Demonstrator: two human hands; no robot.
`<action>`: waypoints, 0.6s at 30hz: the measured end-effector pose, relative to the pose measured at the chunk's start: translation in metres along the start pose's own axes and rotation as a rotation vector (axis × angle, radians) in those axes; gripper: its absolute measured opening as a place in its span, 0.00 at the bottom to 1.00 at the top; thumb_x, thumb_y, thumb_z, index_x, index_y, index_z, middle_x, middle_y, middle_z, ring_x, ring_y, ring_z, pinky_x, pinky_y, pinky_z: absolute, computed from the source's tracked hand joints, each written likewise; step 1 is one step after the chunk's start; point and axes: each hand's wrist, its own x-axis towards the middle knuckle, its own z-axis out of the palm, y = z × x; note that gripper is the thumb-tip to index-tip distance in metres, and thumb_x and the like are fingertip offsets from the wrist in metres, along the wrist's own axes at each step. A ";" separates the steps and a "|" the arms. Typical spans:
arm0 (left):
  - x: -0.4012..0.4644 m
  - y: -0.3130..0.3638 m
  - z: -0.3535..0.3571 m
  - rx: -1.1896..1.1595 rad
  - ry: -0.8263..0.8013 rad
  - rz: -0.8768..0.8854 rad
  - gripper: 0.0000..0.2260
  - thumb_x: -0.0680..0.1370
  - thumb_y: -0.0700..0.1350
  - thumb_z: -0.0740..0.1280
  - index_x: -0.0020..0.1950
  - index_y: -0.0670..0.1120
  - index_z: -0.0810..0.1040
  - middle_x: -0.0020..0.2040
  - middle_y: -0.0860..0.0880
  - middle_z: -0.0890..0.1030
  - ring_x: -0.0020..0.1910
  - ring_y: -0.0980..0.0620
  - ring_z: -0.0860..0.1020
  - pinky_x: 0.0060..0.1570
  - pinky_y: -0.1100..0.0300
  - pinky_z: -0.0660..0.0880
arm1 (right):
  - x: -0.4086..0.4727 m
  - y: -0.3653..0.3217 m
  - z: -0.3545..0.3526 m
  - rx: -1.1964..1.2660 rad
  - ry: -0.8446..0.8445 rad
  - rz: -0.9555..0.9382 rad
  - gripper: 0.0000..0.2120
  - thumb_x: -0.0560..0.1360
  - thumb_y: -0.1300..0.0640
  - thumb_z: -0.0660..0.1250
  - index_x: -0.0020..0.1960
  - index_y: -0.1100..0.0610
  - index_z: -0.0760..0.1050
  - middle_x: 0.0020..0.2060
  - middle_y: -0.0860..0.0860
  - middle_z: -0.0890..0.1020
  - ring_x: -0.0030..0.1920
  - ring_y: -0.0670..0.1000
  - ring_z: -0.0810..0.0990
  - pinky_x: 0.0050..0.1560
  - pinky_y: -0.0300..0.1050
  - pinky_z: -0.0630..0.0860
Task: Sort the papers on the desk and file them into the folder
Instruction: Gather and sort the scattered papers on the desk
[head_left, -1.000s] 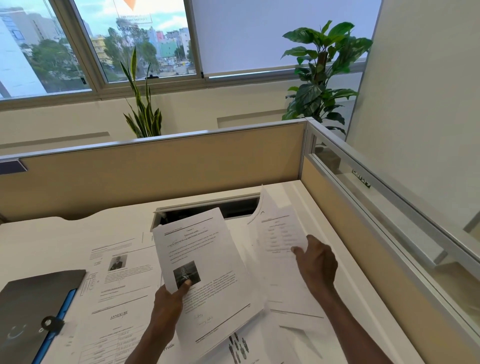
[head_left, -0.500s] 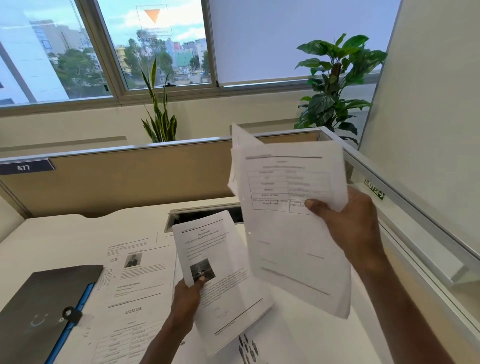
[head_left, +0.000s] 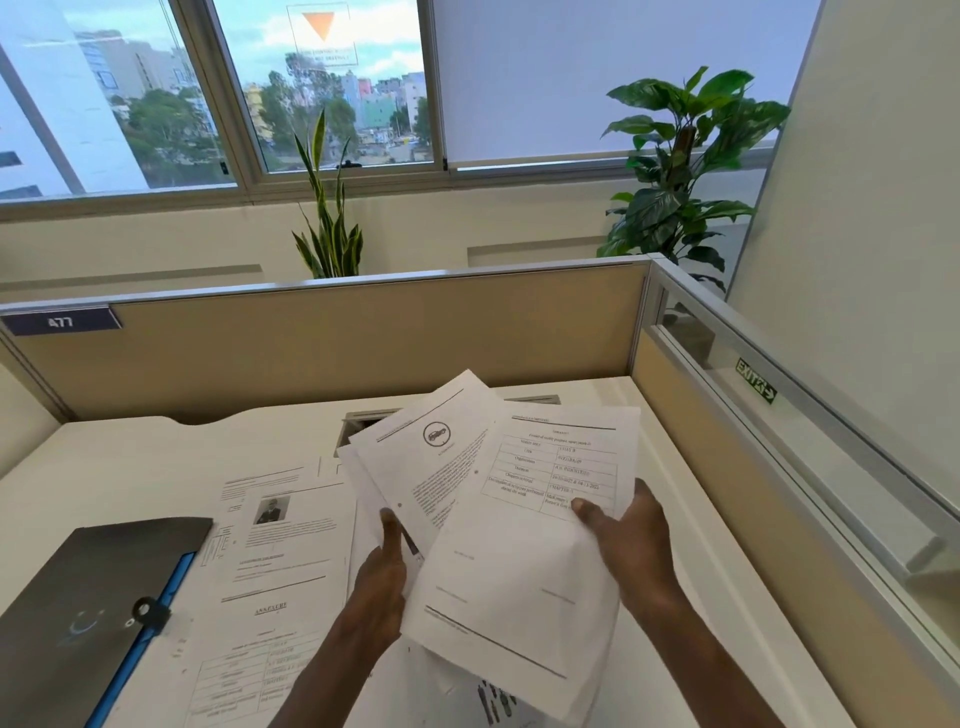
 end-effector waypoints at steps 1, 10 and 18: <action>-0.001 0.000 -0.001 0.021 -0.002 0.002 0.27 0.69 0.72 0.61 0.52 0.53 0.81 0.45 0.48 0.88 0.46 0.40 0.85 0.43 0.43 0.82 | -0.003 0.003 0.002 0.006 0.000 0.003 0.16 0.70 0.61 0.75 0.54 0.55 0.73 0.51 0.52 0.82 0.51 0.56 0.82 0.51 0.49 0.80; 0.003 0.008 -0.004 -0.028 -0.059 0.109 0.11 0.76 0.47 0.70 0.58 0.48 0.79 0.52 0.46 0.86 0.50 0.41 0.84 0.48 0.45 0.80 | 0.006 0.000 -0.018 -0.432 -0.003 -0.363 0.11 0.72 0.57 0.74 0.46 0.55 0.71 0.41 0.50 0.80 0.37 0.49 0.77 0.36 0.30 0.70; -0.012 0.016 0.003 0.193 -0.312 0.051 0.18 0.74 0.51 0.71 0.61 0.45 0.79 0.54 0.43 0.85 0.52 0.40 0.84 0.49 0.41 0.81 | 0.044 -0.018 -0.015 0.011 -0.172 -0.067 0.12 0.72 0.49 0.73 0.53 0.53 0.82 0.45 0.47 0.86 0.42 0.47 0.86 0.40 0.43 0.82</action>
